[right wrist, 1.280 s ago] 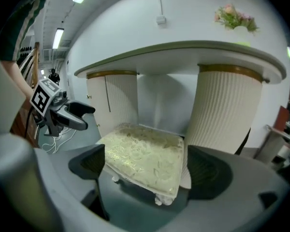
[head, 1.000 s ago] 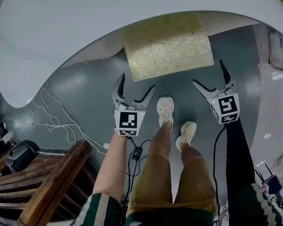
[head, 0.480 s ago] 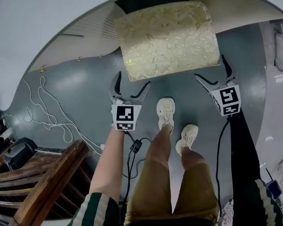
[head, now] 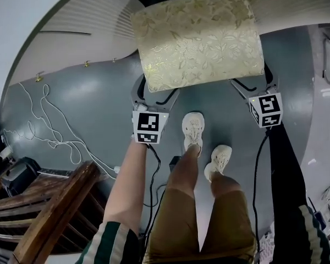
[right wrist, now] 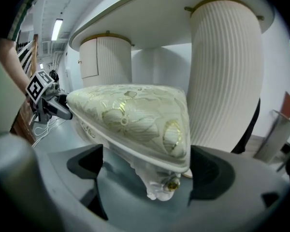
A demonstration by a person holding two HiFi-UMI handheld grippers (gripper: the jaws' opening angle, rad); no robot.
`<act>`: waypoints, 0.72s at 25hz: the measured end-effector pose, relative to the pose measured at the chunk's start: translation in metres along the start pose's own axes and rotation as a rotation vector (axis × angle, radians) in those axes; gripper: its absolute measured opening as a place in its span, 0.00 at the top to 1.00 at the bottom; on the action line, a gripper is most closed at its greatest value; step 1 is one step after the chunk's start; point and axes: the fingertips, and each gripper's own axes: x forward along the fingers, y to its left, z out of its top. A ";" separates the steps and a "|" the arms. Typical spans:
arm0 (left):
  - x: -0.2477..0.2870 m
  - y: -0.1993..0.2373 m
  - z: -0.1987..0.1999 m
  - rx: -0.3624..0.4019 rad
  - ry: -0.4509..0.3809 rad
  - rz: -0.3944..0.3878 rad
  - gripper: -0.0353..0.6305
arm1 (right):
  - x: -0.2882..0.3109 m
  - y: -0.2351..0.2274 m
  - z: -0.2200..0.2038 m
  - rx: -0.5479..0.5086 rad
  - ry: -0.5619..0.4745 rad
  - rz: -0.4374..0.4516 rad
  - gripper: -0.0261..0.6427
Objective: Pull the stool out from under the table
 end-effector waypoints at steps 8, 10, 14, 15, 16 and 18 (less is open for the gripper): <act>0.023 -0.002 -0.016 -0.002 0.050 -0.024 0.27 | 0.024 -0.009 -0.015 -0.080 0.071 0.001 0.15; 0.027 0.000 -0.017 -0.019 0.050 -0.028 0.26 | 0.028 -0.006 -0.014 -0.099 0.075 0.007 0.19; 0.030 -0.002 -0.020 -0.056 0.054 -0.056 0.26 | 0.027 -0.004 -0.016 -0.089 0.088 0.014 0.22; 0.030 -0.001 -0.020 -0.061 0.061 -0.063 0.26 | 0.027 -0.005 -0.017 -0.090 0.095 0.013 0.23; 0.030 0.000 -0.021 -0.063 0.073 -0.068 0.26 | 0.028 -0.005 -0.017 -0.093 0.106 0.011 0.24; 0.030 0.002 -0.021 -0.065 0.115 -0.077 0.26 | 0.028 -0.007 -0.018 -0.098 0.134 0.006 0.26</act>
